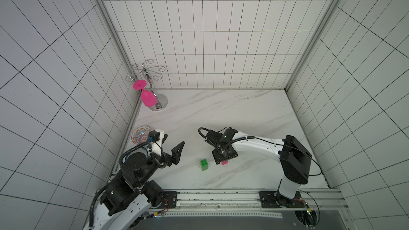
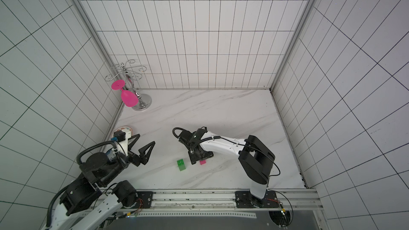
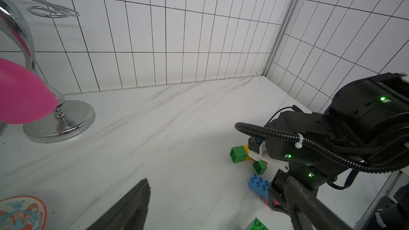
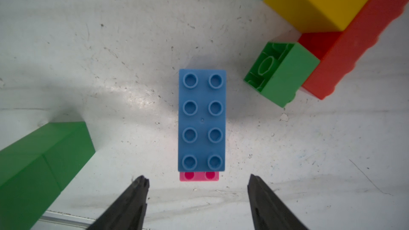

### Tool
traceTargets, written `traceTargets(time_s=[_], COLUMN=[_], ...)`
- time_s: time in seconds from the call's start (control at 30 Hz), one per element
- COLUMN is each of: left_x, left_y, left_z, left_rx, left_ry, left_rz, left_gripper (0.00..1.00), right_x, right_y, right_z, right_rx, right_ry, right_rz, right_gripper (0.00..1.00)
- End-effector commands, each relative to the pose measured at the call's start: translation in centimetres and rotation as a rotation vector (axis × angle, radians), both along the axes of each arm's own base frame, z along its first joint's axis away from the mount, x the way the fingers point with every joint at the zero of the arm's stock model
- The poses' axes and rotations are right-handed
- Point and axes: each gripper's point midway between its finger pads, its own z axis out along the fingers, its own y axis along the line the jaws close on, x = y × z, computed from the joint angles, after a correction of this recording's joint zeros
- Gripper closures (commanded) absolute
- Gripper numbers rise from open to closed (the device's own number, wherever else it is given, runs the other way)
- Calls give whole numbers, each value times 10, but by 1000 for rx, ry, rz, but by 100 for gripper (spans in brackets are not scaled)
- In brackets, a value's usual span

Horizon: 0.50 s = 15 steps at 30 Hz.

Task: Assemble the letter r with lego
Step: Adjust the lego brick at the center of the board.

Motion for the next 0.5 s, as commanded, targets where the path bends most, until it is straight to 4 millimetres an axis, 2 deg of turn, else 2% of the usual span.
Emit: traceTargets(time_s=[0.0, 0.2, 0.47], left_x=[2, 2, 3], left_y=[-2, -3, -2], left_z=[3, 2, 1], left_rx=[-13, -9, -7], left_ry=[-14, -11, -6], left_rz=[-3, -3, 2], left_gripper=[5, 5, 5], right_x=[4, 9, 9], right_y=[-2, 3, 10], right_z=[-3, -21, -28], right_rx=[-40, 1, 73], right_ry=[10, 65, 96], right_rz=[12, 78, 241], right_gripper=[24, 29, 43])
